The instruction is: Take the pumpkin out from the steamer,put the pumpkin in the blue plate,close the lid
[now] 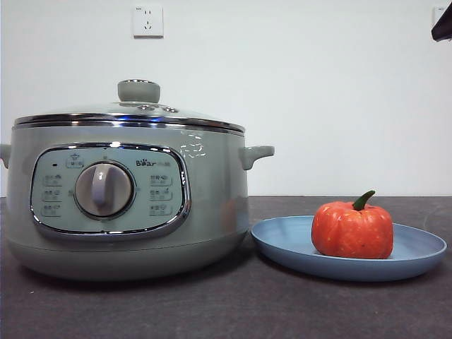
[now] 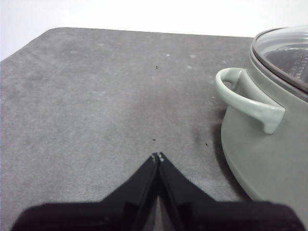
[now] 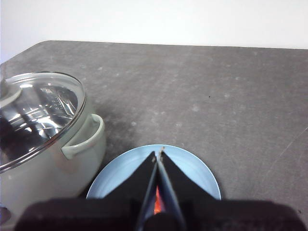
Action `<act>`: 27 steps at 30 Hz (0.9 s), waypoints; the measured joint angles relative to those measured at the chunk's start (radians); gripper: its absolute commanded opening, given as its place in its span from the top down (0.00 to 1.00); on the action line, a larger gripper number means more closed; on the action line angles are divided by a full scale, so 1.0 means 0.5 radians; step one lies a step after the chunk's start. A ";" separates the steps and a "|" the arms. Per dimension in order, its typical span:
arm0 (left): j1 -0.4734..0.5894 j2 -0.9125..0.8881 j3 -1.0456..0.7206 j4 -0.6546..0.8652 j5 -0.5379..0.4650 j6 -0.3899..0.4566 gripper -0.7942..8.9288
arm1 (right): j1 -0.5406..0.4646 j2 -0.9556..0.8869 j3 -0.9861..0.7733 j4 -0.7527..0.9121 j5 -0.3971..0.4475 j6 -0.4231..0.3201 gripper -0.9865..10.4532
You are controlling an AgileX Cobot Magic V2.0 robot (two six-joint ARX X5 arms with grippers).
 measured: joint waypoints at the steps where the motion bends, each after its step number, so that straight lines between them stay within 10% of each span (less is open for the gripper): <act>1: 0.000 0.000 0.000 -0.001 0.000 0.000 0.92 | 0.000 0.000 0.000 0.000 0.000 0.000 0.91; 10: 0.000 0.000 0.000 -0.001 -0.001 0.000 0.92 | -0.202 -0.381 -0.006 -0.283 -0.063 -0.104 0.91; 18: 0.000 0.000 0.000 -0.001 -0.001 0.000 0.92 | -0.793 -0.780 -0.420 0.128 -0.230 -0.252 0.91; 27: 0.000 0.000 0.000 -0.001 -0.001 -0.001 0.92 | -0.900 -0.997 -0.944 0.311 -0.322 -0.222 0.91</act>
